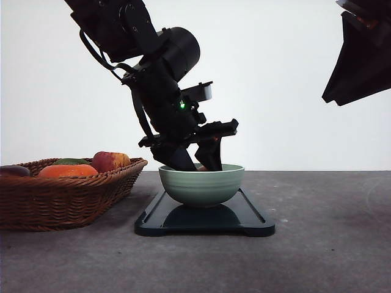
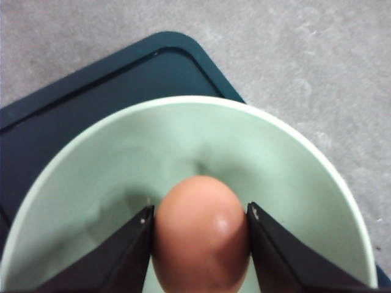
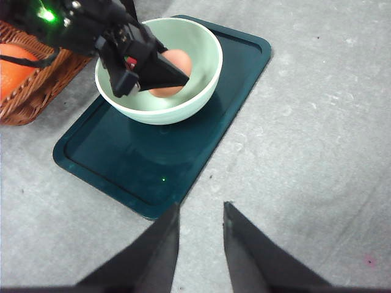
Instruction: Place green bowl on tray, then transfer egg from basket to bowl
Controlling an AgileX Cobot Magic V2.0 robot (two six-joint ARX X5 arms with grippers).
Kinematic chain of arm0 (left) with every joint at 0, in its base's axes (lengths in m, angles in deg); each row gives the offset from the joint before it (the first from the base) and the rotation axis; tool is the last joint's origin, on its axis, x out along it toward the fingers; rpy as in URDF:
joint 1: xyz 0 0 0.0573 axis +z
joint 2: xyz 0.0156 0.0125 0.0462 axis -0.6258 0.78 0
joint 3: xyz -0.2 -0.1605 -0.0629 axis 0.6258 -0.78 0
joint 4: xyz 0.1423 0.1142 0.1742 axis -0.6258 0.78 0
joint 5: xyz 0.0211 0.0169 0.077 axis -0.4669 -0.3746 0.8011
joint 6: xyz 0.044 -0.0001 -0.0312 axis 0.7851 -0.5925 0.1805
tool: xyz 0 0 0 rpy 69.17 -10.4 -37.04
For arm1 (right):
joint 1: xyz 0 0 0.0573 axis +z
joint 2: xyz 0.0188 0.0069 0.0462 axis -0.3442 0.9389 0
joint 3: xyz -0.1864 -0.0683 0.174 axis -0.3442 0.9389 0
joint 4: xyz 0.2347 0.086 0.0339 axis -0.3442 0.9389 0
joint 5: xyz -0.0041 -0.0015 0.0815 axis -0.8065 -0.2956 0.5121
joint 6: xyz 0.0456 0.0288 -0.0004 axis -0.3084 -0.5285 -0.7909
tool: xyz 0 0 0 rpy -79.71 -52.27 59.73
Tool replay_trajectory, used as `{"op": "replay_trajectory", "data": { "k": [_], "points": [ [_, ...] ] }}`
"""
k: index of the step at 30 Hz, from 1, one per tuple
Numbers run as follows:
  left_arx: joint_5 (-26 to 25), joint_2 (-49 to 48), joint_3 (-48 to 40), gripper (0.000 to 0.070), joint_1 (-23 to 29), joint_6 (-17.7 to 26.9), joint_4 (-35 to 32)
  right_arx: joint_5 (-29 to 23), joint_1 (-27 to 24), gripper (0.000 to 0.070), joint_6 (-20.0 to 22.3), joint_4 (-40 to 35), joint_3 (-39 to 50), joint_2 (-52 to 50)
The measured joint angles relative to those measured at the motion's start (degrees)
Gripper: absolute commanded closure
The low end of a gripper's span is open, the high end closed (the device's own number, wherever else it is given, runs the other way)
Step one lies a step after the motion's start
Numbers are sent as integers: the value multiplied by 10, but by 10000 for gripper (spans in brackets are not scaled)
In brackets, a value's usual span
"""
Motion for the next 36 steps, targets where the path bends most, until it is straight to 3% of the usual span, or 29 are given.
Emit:
{"op": "replay_trajectory", "data": {
  "k": [4,11,22,26,32,36],
  "points": [
    [0,4,0,346,0,0,1,0,0,564,0,0,0,0],
    [0,4,2,343,0,0,10,0,0,564,0,0,0,0],
    [0,4,151,349,0,0,225,0,0,564,0,12,0,0],
    [0,-14,163,349,0,0,264,0,0,564,0,15,0,0],
    [0,-85,146,349,1,4,259,0,0,564,0,21,0,0],
    [0,-175,70,349,3,14,207,0,0,564,0,21,0,0]
  ]
}}
